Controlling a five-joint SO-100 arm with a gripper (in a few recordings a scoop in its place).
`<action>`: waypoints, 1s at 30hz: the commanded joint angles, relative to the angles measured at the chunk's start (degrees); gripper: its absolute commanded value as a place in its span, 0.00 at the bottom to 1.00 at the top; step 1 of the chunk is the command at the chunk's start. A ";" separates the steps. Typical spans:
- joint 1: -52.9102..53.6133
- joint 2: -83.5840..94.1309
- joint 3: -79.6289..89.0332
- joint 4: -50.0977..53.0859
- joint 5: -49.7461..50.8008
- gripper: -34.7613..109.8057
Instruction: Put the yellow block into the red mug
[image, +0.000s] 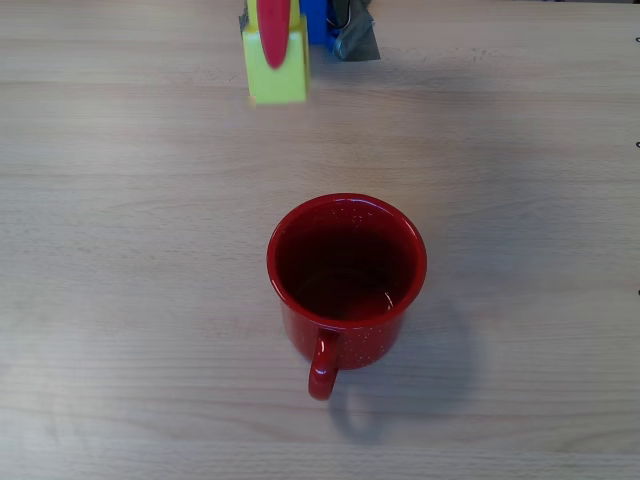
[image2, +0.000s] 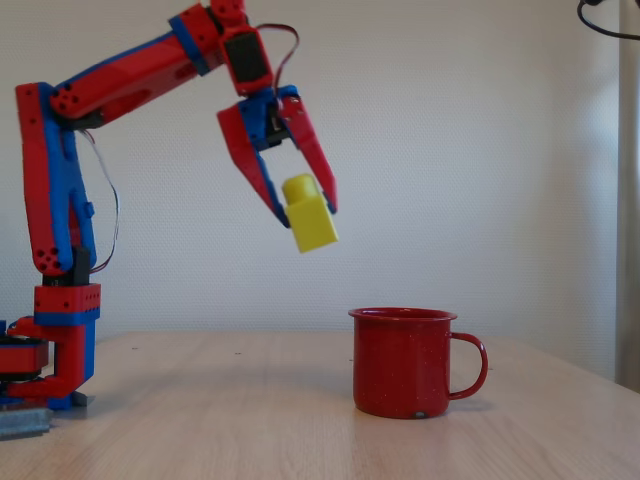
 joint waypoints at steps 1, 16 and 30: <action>-1.23 -1.85 -6.77 -1.76 2.02 0.24; -6.42 -18.11 -17.40 -11.51 4.83 0.24; -7.73 -26.02 -18.02 -16.96 5.01 0.24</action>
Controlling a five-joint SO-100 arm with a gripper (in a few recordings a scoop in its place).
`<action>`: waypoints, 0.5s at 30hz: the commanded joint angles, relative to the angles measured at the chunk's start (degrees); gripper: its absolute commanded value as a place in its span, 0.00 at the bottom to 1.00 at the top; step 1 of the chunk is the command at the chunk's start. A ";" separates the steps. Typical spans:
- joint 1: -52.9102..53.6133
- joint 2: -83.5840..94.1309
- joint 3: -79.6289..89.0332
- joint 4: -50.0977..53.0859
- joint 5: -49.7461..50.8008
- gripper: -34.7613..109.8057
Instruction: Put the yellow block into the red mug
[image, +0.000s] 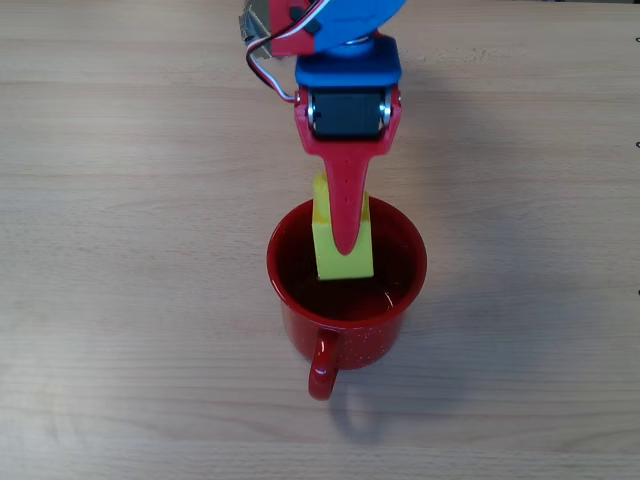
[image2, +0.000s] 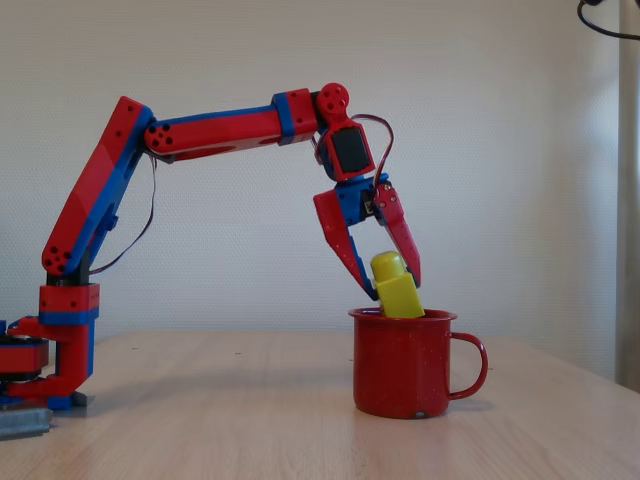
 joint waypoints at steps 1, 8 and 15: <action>-1.05 2.99 -4.75 -1.14 0.88 0.24; -1.05 2.46 -4.75 -1.85 -0.26 0.32; -1.05 2.37 -4.13 -2.46 -1.14 0.39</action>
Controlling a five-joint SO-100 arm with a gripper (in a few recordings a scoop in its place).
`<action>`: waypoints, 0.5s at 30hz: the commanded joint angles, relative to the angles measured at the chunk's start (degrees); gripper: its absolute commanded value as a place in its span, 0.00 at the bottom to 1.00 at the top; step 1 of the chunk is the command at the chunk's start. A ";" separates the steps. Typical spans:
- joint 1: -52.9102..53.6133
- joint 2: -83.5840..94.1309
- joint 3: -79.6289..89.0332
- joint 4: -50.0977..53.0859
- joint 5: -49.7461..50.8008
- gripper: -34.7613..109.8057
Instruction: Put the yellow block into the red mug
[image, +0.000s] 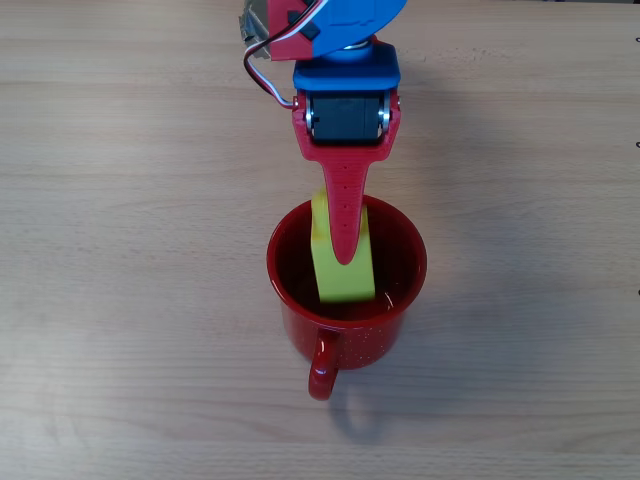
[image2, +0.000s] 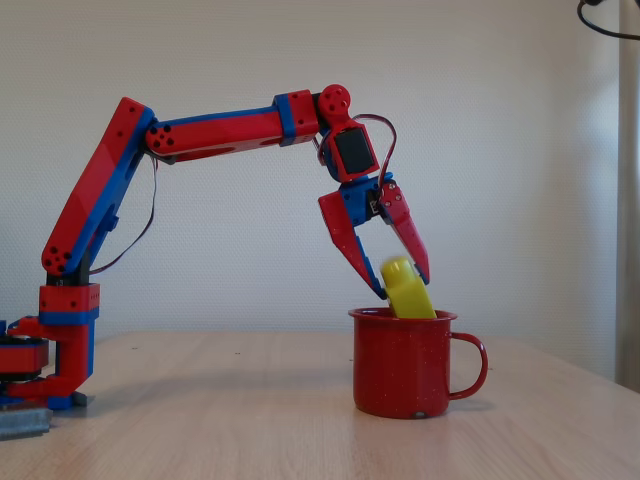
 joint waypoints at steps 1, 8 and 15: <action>-1.23 2.37 -3.69 -0.62 -0.53 0.40; -1.05 2.64 -3.69 -1.41 -1.05 0.38; -0.88 4.22 -3.69 -1.76 -2.02 0.37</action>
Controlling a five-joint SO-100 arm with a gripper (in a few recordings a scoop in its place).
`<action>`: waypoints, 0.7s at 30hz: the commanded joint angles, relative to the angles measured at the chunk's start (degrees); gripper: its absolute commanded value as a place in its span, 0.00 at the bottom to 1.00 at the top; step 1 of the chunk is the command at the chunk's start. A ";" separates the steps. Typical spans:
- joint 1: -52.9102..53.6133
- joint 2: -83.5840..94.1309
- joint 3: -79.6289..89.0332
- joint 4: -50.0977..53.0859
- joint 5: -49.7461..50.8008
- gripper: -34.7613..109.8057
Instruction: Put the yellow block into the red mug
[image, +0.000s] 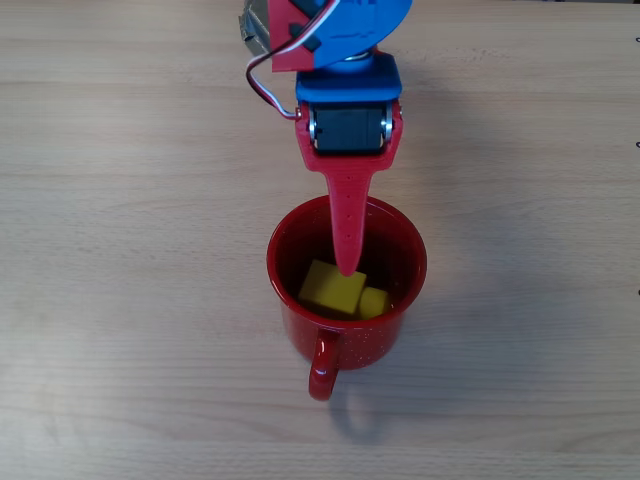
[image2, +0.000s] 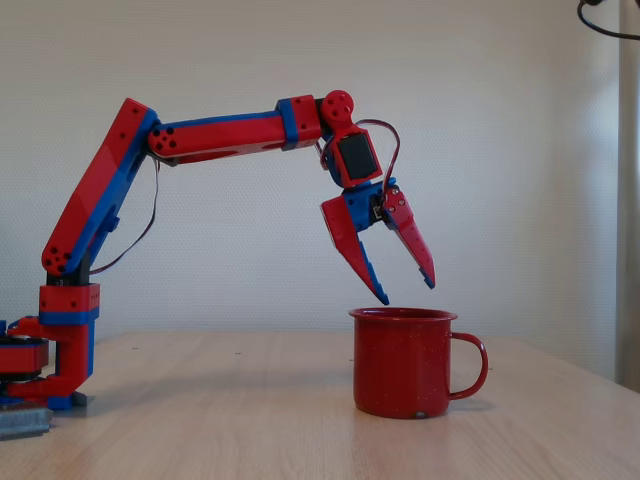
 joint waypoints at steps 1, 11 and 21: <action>-0.79 5.89 -3.69 -0.88 0.00 0.36; 1.14 16.17 -1.23 -0.44 1.05 0.24; 6.59 39.90 27.60 -9.84 -0.26 0.24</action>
